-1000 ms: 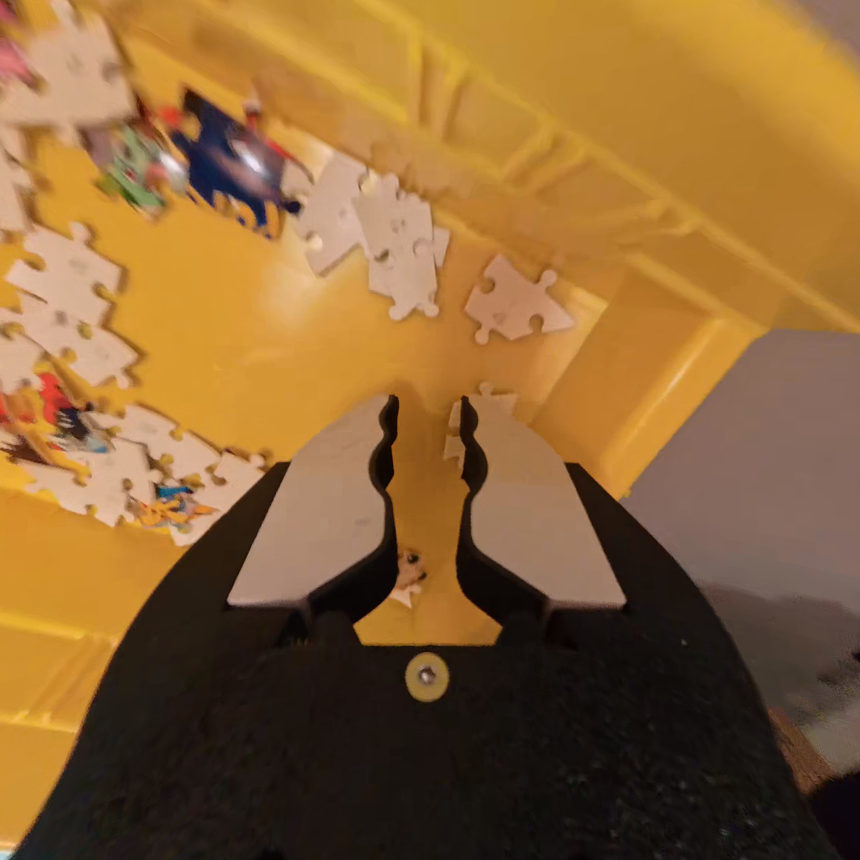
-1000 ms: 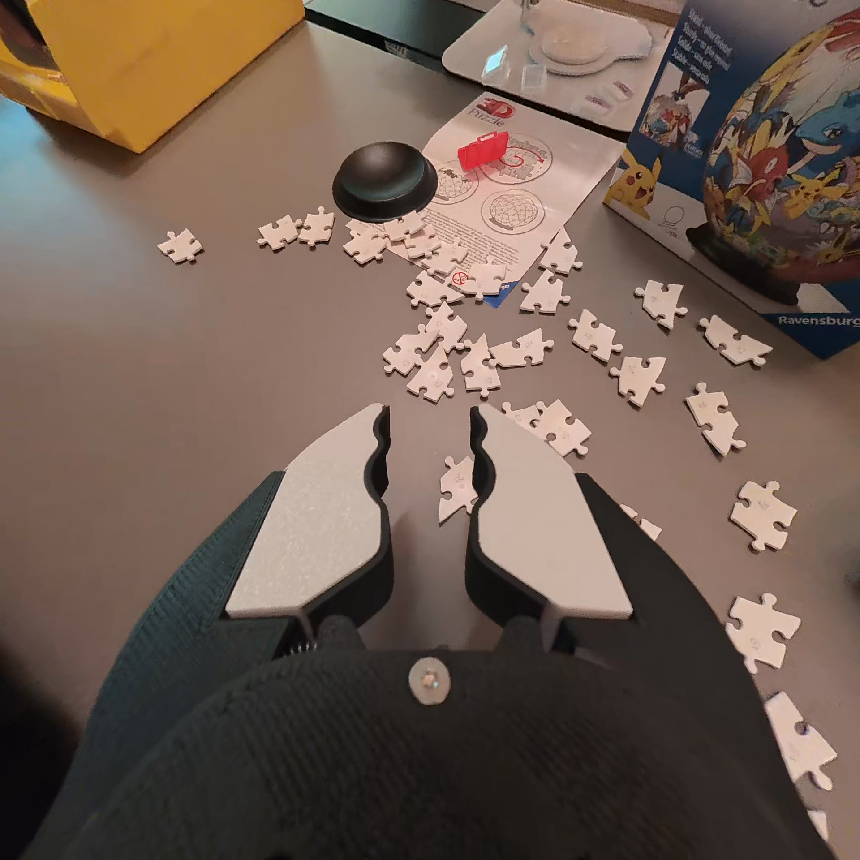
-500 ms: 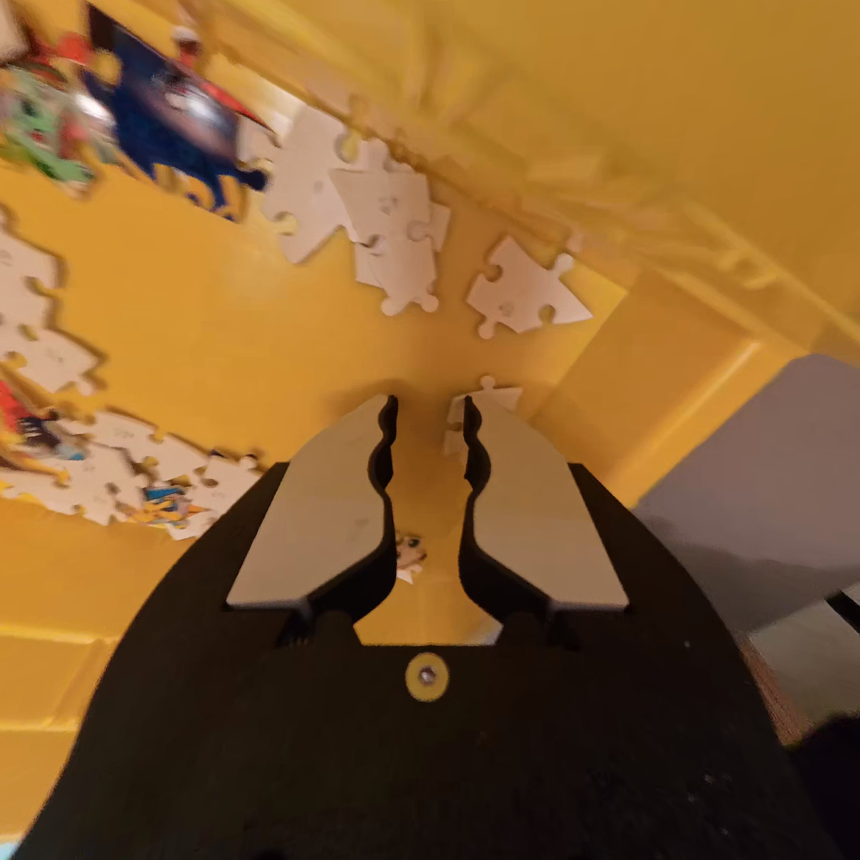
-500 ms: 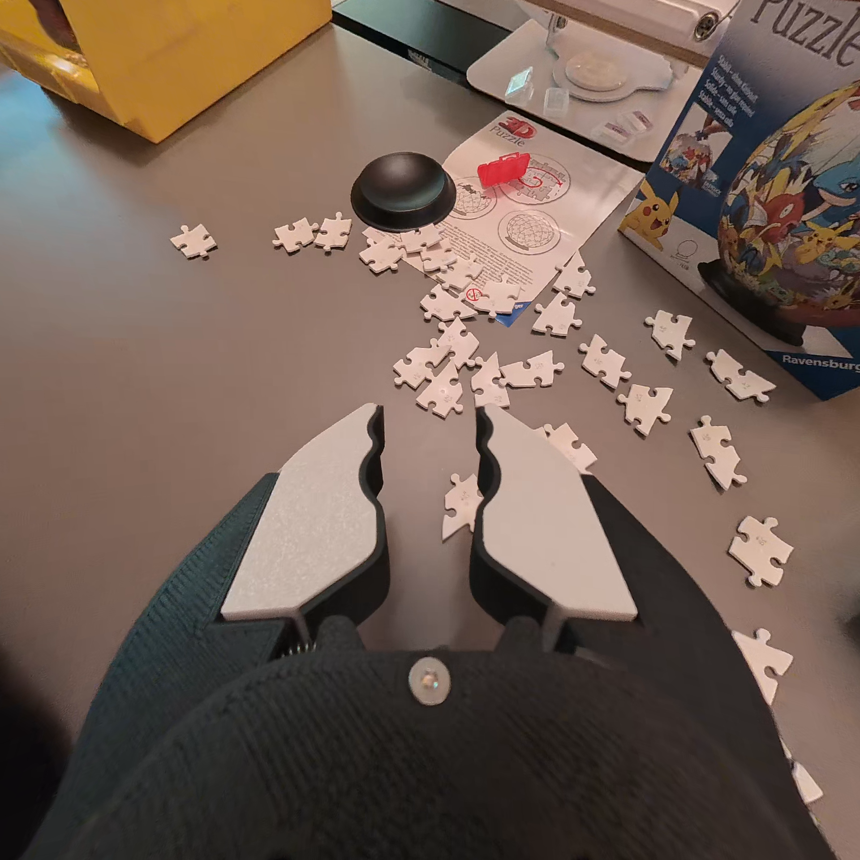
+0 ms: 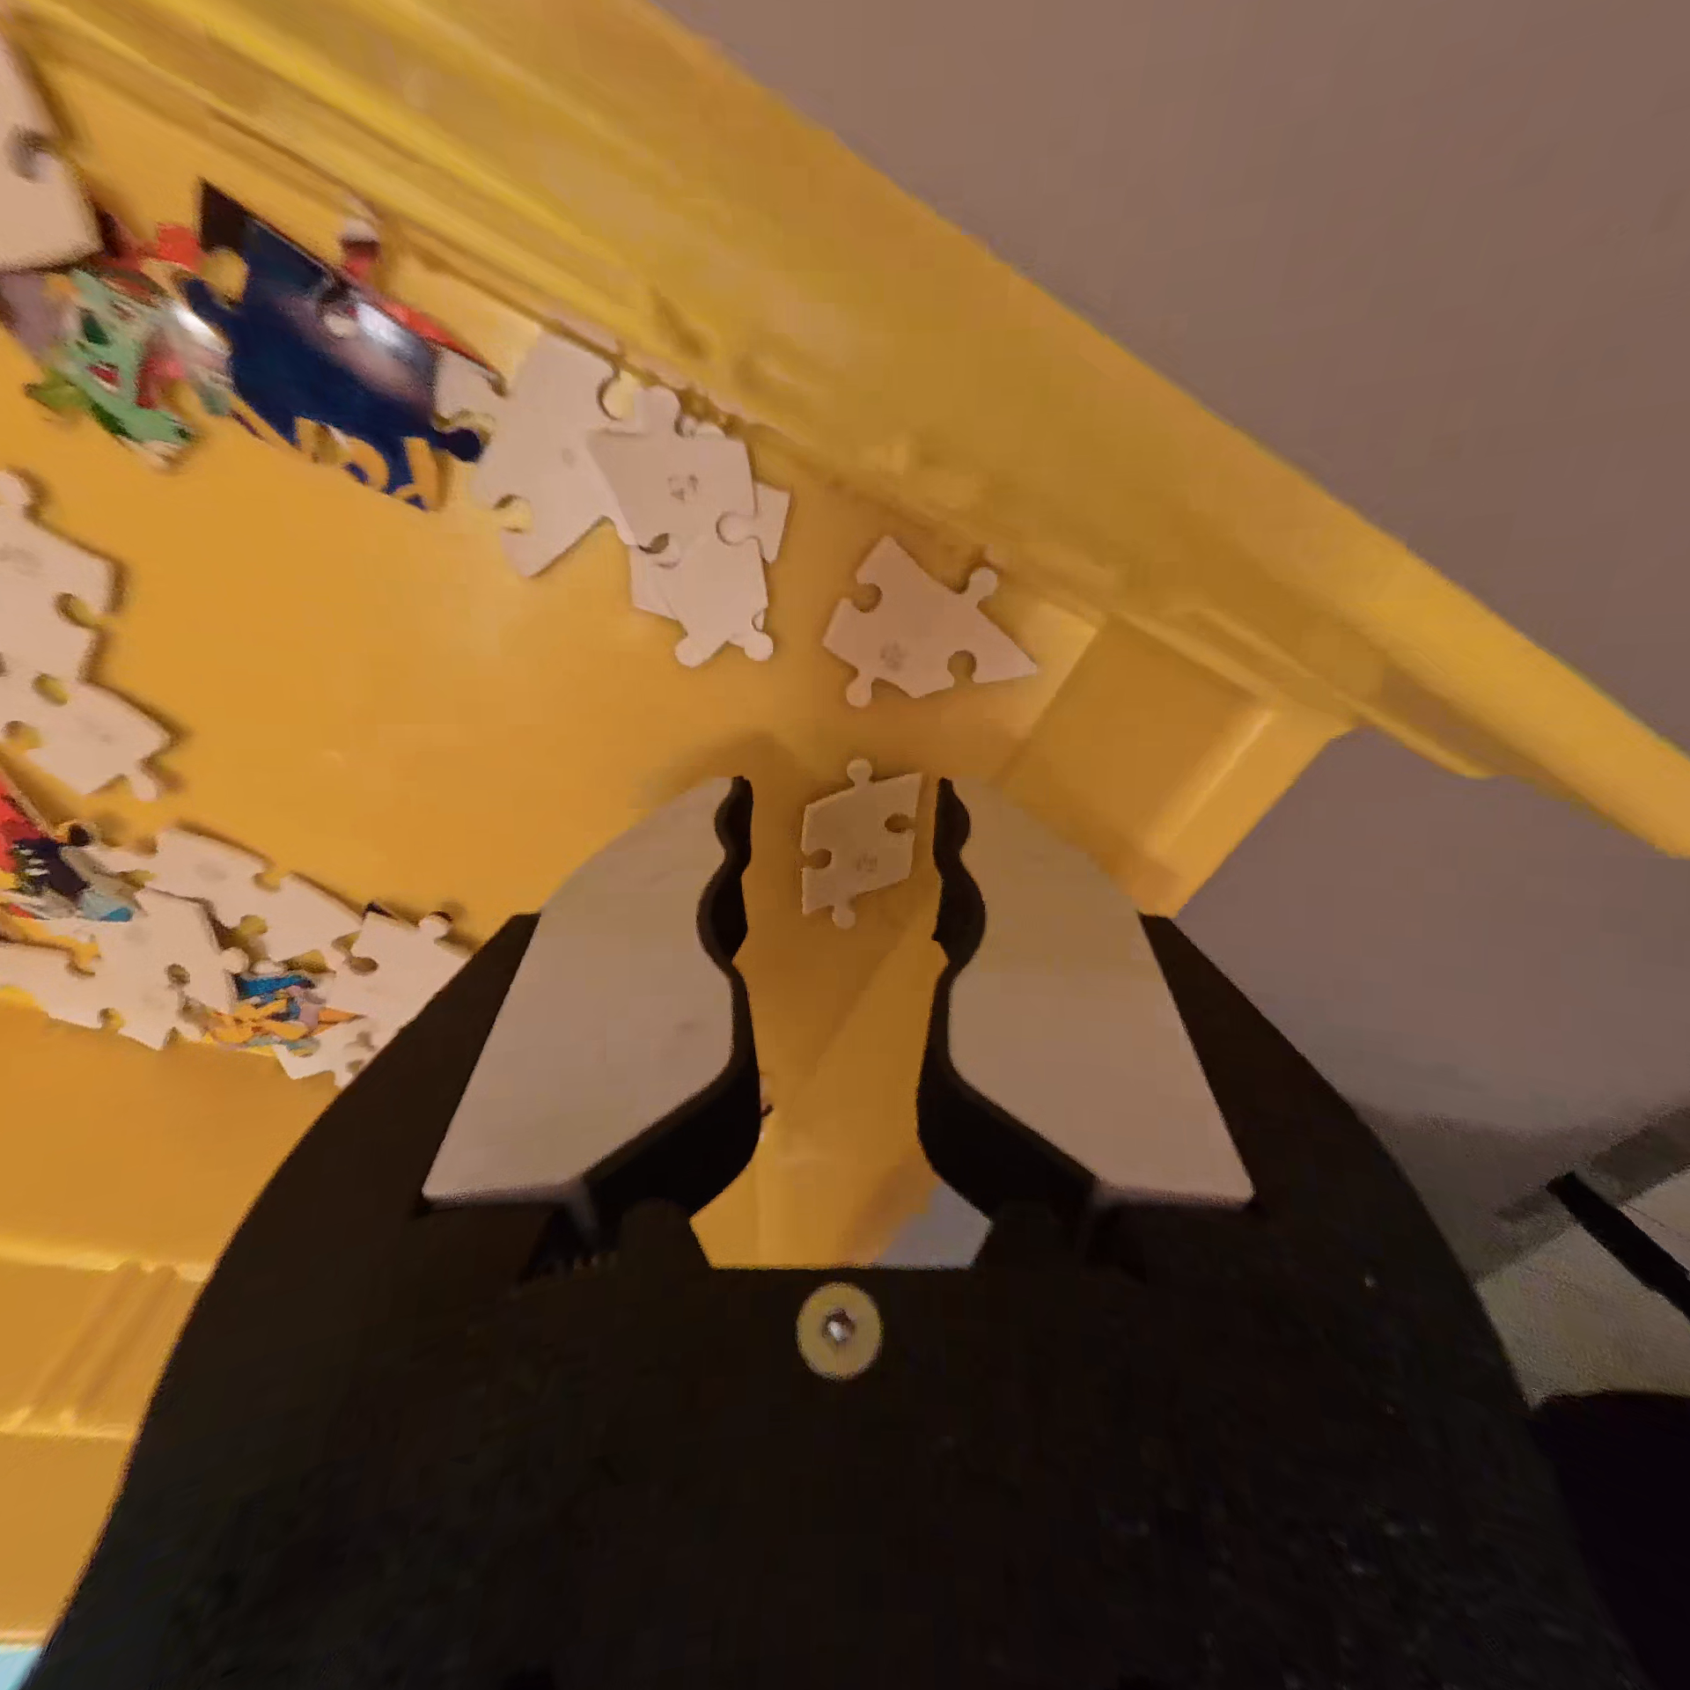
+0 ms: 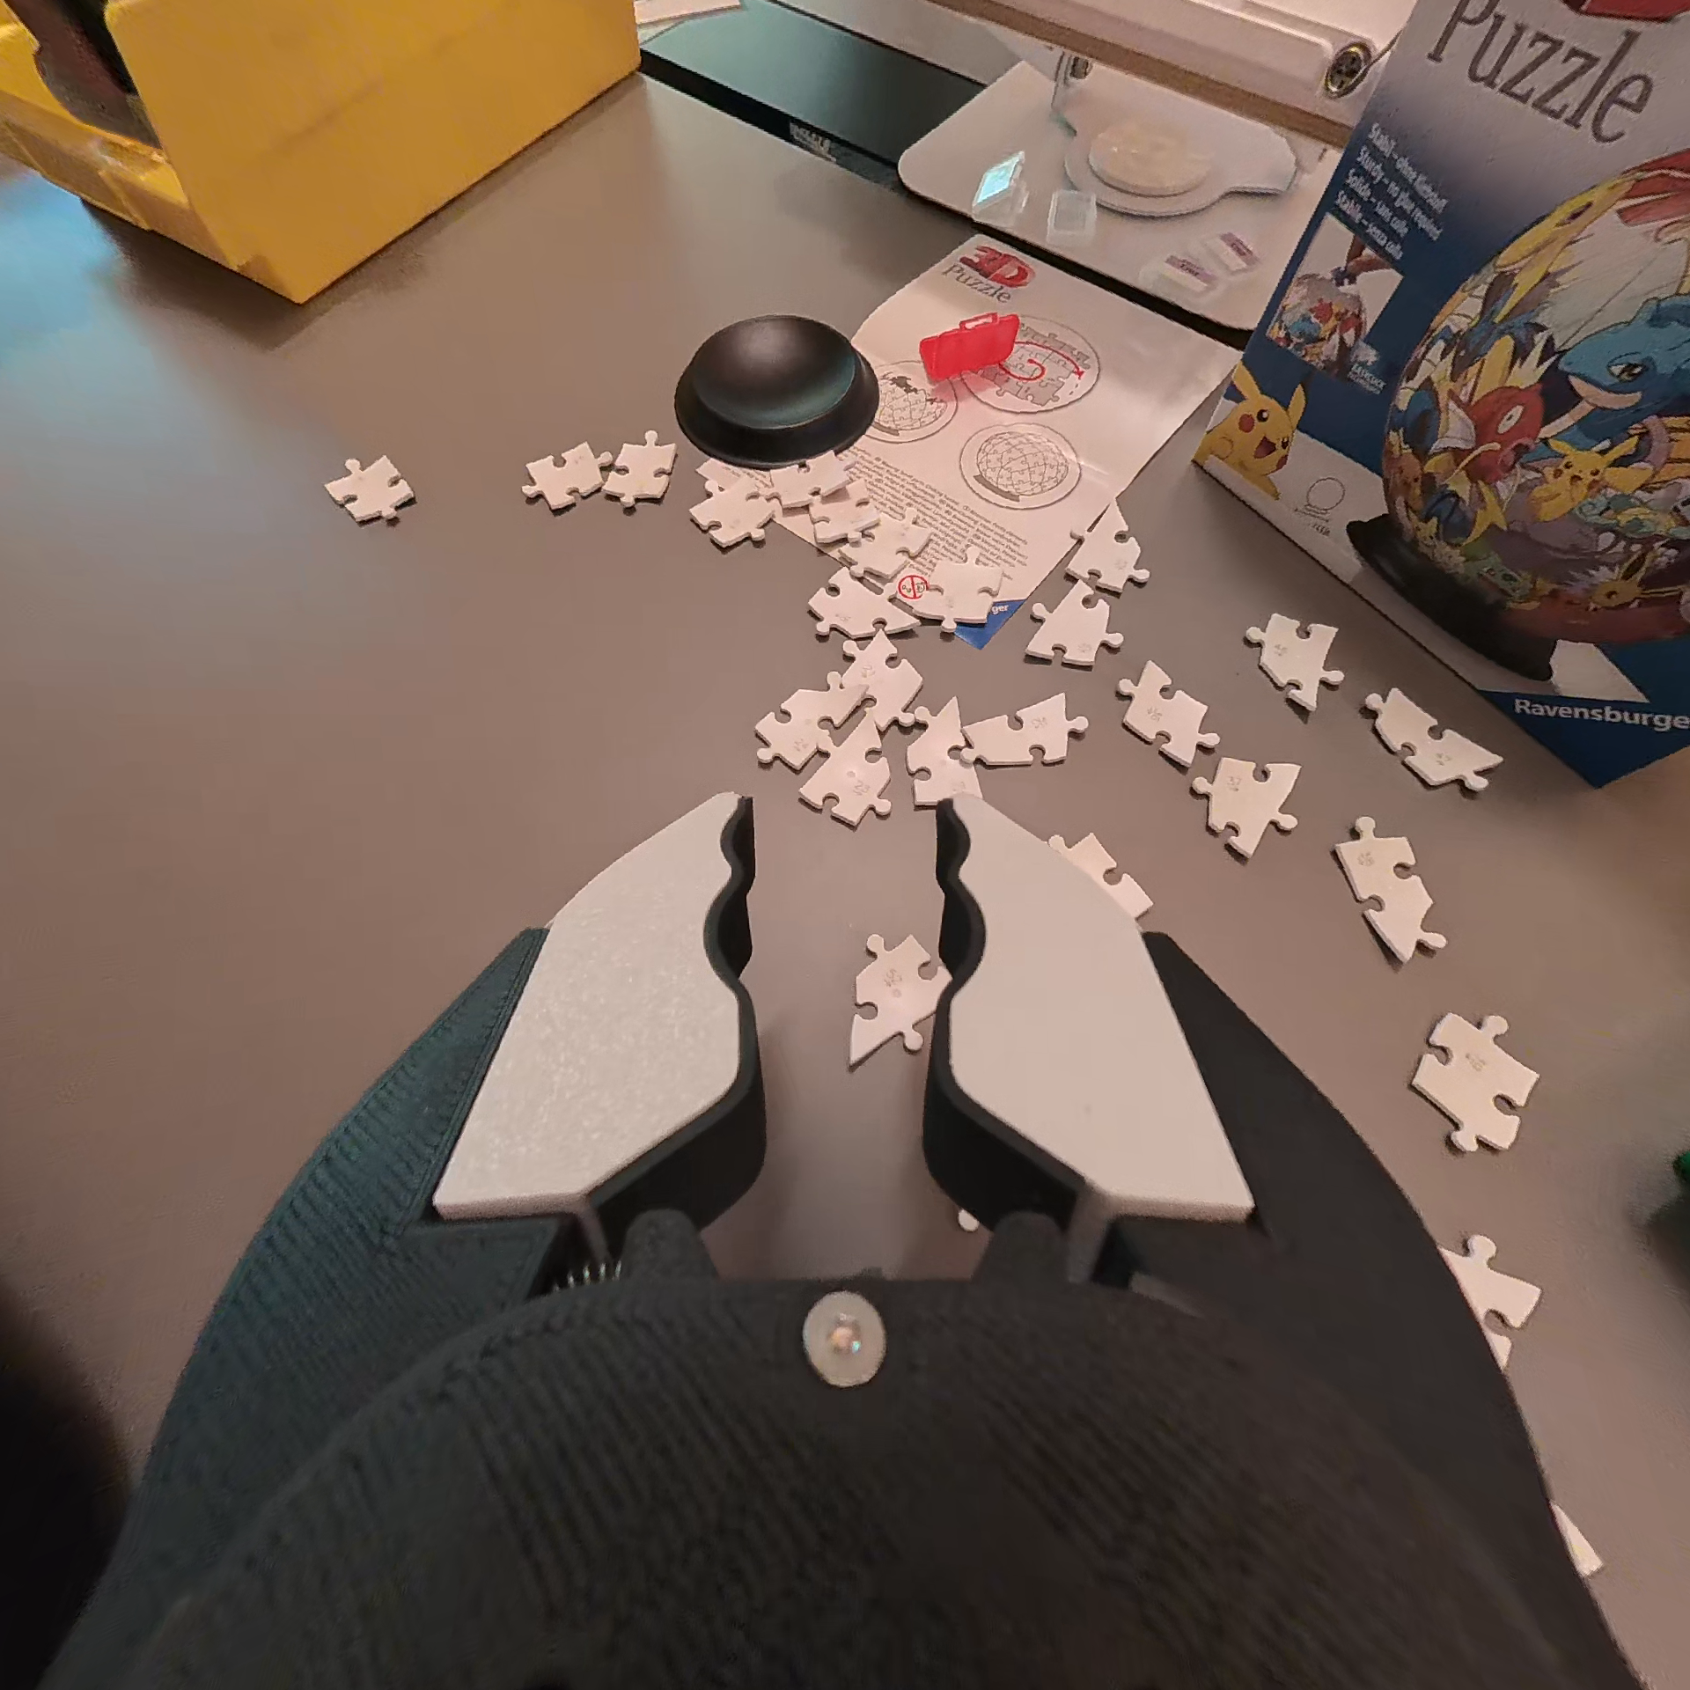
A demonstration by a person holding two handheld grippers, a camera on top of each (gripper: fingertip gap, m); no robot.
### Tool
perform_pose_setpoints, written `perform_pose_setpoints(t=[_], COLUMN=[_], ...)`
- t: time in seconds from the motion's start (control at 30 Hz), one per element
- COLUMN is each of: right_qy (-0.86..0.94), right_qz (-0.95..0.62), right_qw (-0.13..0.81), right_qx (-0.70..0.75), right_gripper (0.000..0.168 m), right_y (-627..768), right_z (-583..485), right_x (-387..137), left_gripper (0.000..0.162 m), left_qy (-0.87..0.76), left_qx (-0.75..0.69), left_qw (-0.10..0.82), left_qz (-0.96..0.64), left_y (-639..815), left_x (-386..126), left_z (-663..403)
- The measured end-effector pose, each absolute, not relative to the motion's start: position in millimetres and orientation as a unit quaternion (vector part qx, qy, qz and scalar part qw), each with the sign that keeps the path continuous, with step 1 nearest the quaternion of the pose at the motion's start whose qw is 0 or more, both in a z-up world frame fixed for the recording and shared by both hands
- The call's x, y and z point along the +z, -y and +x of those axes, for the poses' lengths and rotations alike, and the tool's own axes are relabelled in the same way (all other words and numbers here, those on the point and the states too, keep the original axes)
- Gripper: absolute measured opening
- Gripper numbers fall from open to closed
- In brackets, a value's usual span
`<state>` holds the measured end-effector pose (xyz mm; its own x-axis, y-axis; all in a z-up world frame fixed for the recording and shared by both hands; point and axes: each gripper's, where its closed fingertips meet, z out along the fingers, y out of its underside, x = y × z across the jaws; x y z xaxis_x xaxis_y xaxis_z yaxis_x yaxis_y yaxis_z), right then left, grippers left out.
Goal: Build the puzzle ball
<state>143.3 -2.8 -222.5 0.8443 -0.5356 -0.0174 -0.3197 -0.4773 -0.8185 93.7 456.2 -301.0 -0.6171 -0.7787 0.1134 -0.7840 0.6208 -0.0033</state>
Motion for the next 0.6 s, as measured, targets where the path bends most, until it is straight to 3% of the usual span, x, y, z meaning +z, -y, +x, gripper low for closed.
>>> perform_pose_setpoints(t=[0.03, 0.1, 0.3, 0.43, 0.6], right_qy=[-0.249, -0.247, -0.258, -0.257, -0.258], right_qz=[-0.852, -0.853, -0.845, -0.846, -0.846], right_qw=[0.444, 0.442, 0.451, 0.449, 0.448], right_qx=[-0.123, -0.126, -0.127, -0.129, -0.130], right_gripper=[0.039, 0.039, 0.039, 0.039, 0.039], right_y=[3, 4, 10, 11, 14], right_z=[143, 143, 144, 145, 144], right_x=[-223, -223, -222, -222, -223], left_gripper=[0.037, 0.028, 0.036, 0.037, 0.026], left_qy=[0.893, 0.877, 0.860, 0.855, 0.824], left_qx=[0.015, -0.019, -0.092, -0.057, 0.039], left_qw=[0.069, 0.083, 0.052, 0.029, 0.007], left_qz=[0.444, 0.472, 0.499, 0.514, 0.565], left_y=[-455, -458, -474, -480, -484], left_x=[-304, -308, -312, -312, -305], left_z=[90, 87, 92, 102, 117])
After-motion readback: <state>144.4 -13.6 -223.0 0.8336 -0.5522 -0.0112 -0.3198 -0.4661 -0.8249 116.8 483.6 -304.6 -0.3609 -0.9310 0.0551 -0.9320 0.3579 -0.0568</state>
